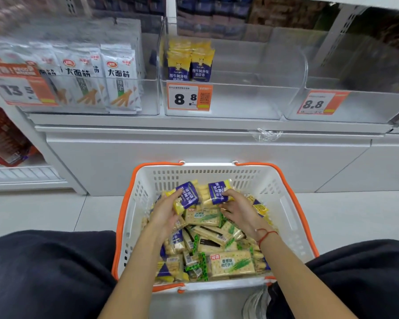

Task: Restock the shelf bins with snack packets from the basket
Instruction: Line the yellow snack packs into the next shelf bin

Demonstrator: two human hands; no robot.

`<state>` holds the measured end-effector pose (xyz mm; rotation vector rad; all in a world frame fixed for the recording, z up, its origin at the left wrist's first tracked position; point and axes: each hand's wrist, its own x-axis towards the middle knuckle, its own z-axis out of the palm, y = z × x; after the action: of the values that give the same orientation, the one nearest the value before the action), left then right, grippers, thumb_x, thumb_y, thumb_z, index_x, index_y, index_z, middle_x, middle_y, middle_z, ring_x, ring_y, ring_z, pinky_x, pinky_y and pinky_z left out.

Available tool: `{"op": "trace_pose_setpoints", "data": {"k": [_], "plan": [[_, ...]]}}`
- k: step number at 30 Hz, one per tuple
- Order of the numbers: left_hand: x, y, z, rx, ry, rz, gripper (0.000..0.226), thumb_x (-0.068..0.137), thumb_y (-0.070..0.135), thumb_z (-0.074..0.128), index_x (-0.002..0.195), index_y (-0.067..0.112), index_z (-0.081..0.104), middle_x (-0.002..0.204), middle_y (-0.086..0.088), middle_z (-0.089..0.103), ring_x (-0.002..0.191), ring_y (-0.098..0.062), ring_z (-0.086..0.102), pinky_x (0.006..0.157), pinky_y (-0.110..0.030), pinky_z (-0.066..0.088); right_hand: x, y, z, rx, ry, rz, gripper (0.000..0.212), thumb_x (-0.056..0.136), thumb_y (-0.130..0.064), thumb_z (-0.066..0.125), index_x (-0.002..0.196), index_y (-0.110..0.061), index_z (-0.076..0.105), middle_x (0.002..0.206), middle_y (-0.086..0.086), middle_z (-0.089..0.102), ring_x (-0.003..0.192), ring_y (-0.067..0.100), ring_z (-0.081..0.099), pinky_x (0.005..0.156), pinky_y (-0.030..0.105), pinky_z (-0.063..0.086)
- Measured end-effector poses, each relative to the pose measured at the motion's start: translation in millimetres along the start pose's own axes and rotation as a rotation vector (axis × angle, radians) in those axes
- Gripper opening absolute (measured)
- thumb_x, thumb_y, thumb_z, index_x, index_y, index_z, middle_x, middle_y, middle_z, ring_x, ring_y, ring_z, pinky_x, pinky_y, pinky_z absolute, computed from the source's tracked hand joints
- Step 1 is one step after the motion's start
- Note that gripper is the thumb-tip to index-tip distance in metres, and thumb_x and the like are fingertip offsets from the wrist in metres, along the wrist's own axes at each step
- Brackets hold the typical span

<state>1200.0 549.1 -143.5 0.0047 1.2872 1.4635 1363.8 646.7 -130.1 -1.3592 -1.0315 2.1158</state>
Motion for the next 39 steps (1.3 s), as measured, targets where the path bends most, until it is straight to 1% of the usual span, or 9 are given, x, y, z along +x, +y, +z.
{"op": "trace_pose_setpoints", "data": {"k": [3, 7, 13, 20, 24, 28, 31, 35, 39], "plan": [[-1.5, -1.9, -0.9, -0.088, -0.039, -0.015, 0.067, 0.086, 0.022, 0.067, 0.144, 0.019, 0.034, 0.132, -0.007, 0.058, 0.115, -0.018, 0.059, 0.089, -0.035, 0.053, 2.5, -0.8, 1.2, -0.017, -0.053, -0.007, 0.02, 0.092, -0.024, 0.059, 0.106, -0.01, 0.06, 0.092, 0.006, 0.067, 0.076, 0.016, 0.06, 0.069, 0.024, 0.049], [-5.9, -2.8, 7.2, -0.042, 0.003, -0.06, 0.052, 0.092, 0.027, 0.062, 0.139, 0.016, 0.042, 0.134, -0.009, 0.056, 0.114, -0.02, 0.059, 0.059, -0.026, 0.058, 0.5, -2.3, 14.1, -0.171, -0.071, -0.029, 0.025, 0.092, -0.026, 0.061, 0.106, -0.007, 0.056, 0.091, 0.006, 0.069, 0.074, 0.015, 0.064, 0.069, 0.024, 0.053], [-4.7, -2.7, 6.7, -0.068, -0.048, -0.087, 0.012, 0.09, 0.004, 0.06, 0.1, 0.01, 0.057, 0.116, -0.008, 0.058, 0.096, -0.017, 0.06, 0.081, -0.027, 0.051, 4.9, -1.3, 22.3, -0.348, 0.102, -0.18, 0.042, 0.089, -0.025, 0.065, 0.122, -0.008, 0.046, 0.094, 0.006, 0.069, 0.074, 0.015, 0.066, 0.082, 0.038, 0.056], [-5.1, 10.1, 3.6, 0.123, 0.002, 0.048, 0.026, 0.088, 0.034, 0.063, 0.112, 0.022, 0.063, 0.106, 0.004, 0.069, 0.093, -0.008, 0.059, 0.073, -0.025, 0.04, 6.7, -14.6, 15.9, -0.457, -0.038, -0.261, 0.046, 0.088, -0.025, 0.066, 0.131, -0.021, 0.05, 0.117, 0.006, 0.063, 0.108, 0.018, 0.061, 0.081, 0.024, 0.05], [-2.3, 3.5, 2.1, 0.198, 0.045, 0.023, 0.039, 0.088, 0.044, 0.061, 0.118, 0.019, 0.063, 0.106, -0.003, 0.072, 0.098, -0.021, 0.067, 0.086, -0.039, 0.052, 2.5, -16.3, 25.4, -0.389, -0.106, -0.246, 0.03, 0.084, -0.022, 0.071, 0.111, -0.024, 0.056, 0.096, 0.002, 0.071, 0.088, 0.01, 0.066, 0.073, 0.02, 0.051], [-4.0, -3.0, 10.8, 0.053, 0.001, -0.1, 0.038, 0.101, 0.035, 0.04, 0.122, 0.009, 0.058, 0.103, -0.01, 0.069, 0.08, -0.021, 0.066, 0.07, -0.034, 0.052, 8.6, -2.3, 35.8, -0.474, -0.018, -0.305, 0.026, 0.078, -0.018, 0.077, 0.1, -0.02, 0.064, 0.086, 0.002, 0.067, 0.082, 0.015, 0.064, 0.068, 0.028, 0.055], [1.7, -10.3, 10.7, 0.071, 0.013, -0.113, 0.047, 0.102, 0.042, 0.035, 0.127, 0.008, 0.056, 0.117, -0.014, 0.067, 0.099, -0.027, 0.065, 0.083, -0.039, 0.051, 16.0, 16.5, 38.3, -0.473, 0.041, -0.295, 0.029, 0.076, -0.02, 0.079, 0.102, -0.017, 0.067, 0.082, 0.003, 0.064, 0.084, 0.02, 0.066, 0.078, 0.04, 0.058], [2.1, -19.3, 7.8, 0.166, 0.051, -0.102, 0.053, 0.091, 0.051, 0.052, 0.132, 0.018, 0.052, 0.128, -0.004, 0.061, 0.119, -0.021, 0.055, 0.101, -0.046, 0.044, 24.8, 38.3, 46.2, -0.562, 0.102, -0.347, 0.031, 0.074, -0.03, 0.08, 0.102, -0.022, 0.07, 0.072, -0.003, 0.067, 0.078, 0.001, 0.063, 0.071, 0.011, 0.044], [28.9, -37.9, -24.5, 0.194, 0.169, -0.067, 0.064, 0.087, 0.049, 0.058, 0.138, 0.013, 0.046, 0.135, -0.01, 0.055, 0.12, -0.026, 0.056, 0.096, -0.045, 0.048, 32.2, 51.2, 57.4, -0.484, 0.013, -0.268, 0.024, 0.085, -0.033, 0.069, 0.106, -0.021, 0.068, 0.088, 0.0, 0.072, 0.086, 0.011, 0.066, 0.08, 0.024, 0.052]]}}
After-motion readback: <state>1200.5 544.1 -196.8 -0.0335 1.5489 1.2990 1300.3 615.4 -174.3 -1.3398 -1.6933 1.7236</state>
